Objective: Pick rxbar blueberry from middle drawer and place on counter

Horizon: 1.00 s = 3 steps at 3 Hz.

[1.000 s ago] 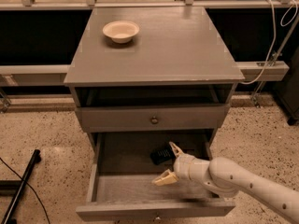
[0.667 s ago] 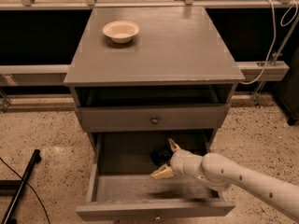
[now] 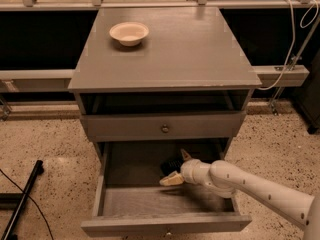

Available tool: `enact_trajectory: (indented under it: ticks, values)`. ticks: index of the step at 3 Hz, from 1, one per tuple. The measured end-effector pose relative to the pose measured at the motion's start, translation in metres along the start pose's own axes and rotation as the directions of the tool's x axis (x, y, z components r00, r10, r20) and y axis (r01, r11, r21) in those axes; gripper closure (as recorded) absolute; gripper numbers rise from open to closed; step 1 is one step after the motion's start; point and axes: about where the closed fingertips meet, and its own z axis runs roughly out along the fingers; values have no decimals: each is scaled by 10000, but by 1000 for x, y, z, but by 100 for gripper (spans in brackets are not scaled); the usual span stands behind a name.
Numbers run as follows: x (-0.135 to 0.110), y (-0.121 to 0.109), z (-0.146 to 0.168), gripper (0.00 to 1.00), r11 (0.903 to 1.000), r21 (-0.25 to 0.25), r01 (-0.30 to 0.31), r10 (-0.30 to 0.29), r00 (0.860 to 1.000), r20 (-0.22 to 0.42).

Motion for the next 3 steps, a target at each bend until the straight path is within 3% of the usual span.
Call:
enact_trajectory:
  ticks: [1,3]
  values:
    - [24,-9,1,0,9976,300,-631,638,9977,-247]
    - [46,-26,-1,42,9828,723,-1697,1712,9851,-144]
